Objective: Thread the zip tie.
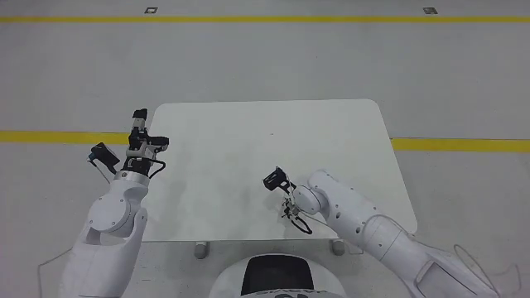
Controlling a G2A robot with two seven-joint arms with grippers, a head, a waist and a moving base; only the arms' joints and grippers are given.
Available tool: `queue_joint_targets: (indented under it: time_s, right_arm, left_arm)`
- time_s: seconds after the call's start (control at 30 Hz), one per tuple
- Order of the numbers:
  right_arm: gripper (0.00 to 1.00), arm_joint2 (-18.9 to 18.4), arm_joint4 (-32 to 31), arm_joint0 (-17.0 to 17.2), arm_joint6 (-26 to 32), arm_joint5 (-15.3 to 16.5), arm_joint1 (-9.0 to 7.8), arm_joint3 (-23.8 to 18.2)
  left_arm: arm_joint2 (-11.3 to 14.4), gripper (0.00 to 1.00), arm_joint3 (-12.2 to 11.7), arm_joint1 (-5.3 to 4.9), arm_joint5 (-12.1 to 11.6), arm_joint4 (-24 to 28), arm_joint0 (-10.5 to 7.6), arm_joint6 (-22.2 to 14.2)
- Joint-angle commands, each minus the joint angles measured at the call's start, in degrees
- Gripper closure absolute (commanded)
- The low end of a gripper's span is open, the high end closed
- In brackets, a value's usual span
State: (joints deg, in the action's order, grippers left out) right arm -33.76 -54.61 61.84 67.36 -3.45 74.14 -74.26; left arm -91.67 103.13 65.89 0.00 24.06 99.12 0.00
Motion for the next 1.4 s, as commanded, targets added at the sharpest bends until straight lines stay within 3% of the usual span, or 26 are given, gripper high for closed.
queue_joint_targets:
  time_s: [0.0, 0.93, 1.13, 1.37]
  right_arm:
    - [0.84, 0.0, 0.0, 0.0, 0.0, 0.0, 0.11, 0.3]
    - [0.91, 0.2, 0.4, -0.7, -0.9, 0.5, 1.99, 5.1]
    - [1.0, 0.1, 0.2, -0.7, -0.9, 0.4, 2.24, 5.5]
    - [1.0, -0.5, -1.1, -0.2, -0.4, -0.3, 2.07, 4.0]
  left_arm:
    - [0.0, 0.0, 0.0, 0.0, 0.0, 0.0, 0.0, 0.0]
    - [0.0, 0.0, 0.0, 0.0, 0.0, 0.0, 0.0, 0.0]
    - [0.0, 0.0, 0.0, 0.0, 0.0, 0.0, 0.0, 0.0]
    - [0.0, 0.0, 0.0, 0.0, 0.0, 0.0, 0.0, 0.0]
